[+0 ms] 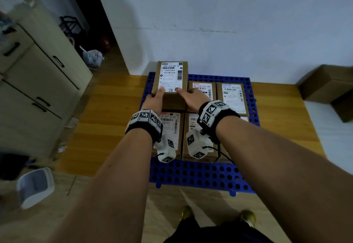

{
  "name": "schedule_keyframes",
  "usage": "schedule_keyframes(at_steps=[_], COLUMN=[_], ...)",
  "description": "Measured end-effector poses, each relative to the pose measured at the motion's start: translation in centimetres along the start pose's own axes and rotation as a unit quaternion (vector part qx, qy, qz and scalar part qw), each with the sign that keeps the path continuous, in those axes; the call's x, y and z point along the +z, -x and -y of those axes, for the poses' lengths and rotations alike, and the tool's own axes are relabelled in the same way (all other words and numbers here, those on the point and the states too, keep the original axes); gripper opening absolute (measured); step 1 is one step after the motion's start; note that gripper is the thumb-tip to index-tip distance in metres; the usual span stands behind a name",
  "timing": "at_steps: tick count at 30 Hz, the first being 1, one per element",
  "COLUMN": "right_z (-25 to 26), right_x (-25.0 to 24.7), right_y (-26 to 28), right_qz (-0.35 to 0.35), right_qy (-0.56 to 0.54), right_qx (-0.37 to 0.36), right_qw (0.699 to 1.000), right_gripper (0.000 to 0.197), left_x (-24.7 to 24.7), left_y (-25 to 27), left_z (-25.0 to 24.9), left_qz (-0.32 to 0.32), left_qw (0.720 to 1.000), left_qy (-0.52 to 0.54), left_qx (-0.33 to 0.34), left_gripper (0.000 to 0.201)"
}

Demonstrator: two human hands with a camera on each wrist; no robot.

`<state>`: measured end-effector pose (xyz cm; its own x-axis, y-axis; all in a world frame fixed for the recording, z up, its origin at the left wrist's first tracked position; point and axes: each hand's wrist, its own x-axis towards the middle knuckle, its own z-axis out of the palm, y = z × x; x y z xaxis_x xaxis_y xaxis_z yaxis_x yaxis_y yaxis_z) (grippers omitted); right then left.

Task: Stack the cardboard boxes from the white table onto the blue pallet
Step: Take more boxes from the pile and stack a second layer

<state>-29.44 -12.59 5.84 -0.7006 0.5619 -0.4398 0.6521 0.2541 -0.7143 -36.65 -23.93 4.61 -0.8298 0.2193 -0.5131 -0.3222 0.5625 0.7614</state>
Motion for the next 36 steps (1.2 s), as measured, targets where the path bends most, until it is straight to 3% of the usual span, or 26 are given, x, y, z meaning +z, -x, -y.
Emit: schedule_keyframes(at_steps=[7, 12, 16, 19, 24, 33, 36], right_z=[-0.1, -0.5, -0.4, -0.6, -1.9, -8.0, -11.0], right_x=[0.3, -0.1, -1.6, -3.1, -6.2, -15.2, -18.8], right_y=[-0.2, -0.1, 0.3, 0.6, 1.7, 4.3, 4.7], right_qz=[0.005, 0.005, -0.009, -0.033, -0.07, -0.155, -0.173], right_qy=[-0.034, -0.036, -0.028, -0.018, 0.028, 0.021, 0.011], right_qx=[0.005, 0.018, 0.001, -0.004, -0.025, 0.002, 0.021], right_qw=[0.999, 0.999, 1.0, 0.999, 0.997, 0.988, 0.985], right_gripper=[0.066, 0.07, 0.052, 0.055, 0.045, 0.043, 0.041], left_x=[-0.1, 0.0, -0.2, -0.3, 1.4, 11.2, 15.6], left_y=[-0.3, -0.5, 0.1, 0.7, 2.1, 6.3, 8.1], left_z=[0.2, -0.2, -1.1, -2.1, -4.6, -8.9, -10.2], left_qz=[-0.003, -0.034, -0.077, -0.107, -0.131, -0.044, -0.009], left_qw=[1.0, 0.998, 0.987, 0.965, 0.903, 0.838, 0.832], left_qy=[-0.007, -0.046, -0.122, -0.211, -0.348, -0.427, -0.423], left_qx=[0.002, 0.032, 0.071, 0.116, 0.217, 0.336, 0.36], left_gripper=[0.073, 0.057, 0.053, 0.049, 0.051, 0.055, 0.054])
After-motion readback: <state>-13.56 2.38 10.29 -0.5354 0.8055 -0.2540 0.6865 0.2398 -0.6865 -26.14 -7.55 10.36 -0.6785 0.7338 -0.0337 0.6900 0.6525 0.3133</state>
